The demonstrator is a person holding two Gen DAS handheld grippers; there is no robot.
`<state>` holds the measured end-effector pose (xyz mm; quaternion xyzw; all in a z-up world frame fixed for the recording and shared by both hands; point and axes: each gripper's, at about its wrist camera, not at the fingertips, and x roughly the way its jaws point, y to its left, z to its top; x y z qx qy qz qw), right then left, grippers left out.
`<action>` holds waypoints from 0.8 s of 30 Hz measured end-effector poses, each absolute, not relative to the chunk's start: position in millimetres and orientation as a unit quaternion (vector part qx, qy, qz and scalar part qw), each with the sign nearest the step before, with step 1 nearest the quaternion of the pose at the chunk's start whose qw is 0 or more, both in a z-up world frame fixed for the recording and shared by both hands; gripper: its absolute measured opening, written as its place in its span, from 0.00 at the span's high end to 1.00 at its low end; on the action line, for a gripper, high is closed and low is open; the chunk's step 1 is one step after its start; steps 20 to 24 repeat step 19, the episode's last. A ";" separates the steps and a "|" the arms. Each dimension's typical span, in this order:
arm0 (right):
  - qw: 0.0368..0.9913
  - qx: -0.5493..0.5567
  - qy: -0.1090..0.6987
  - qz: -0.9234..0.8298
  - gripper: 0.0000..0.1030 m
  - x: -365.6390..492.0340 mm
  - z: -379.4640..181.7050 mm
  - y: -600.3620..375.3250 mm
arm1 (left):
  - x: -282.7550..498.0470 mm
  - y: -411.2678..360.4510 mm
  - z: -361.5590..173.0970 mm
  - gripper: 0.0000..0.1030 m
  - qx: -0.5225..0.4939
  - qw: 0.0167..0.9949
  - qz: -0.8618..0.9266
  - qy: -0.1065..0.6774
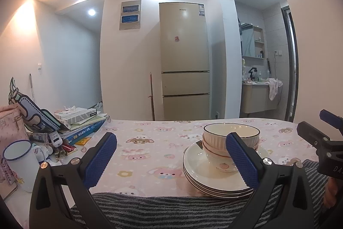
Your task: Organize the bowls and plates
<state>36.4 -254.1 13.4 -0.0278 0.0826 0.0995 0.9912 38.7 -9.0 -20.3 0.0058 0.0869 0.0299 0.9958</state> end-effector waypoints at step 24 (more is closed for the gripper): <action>0.991 -0.023 0.091 0.098 0.00 40.2 12.8 -255.4 | 37.5 -6.1 -19.6 0.00 0.006 0.996 0.033 0.085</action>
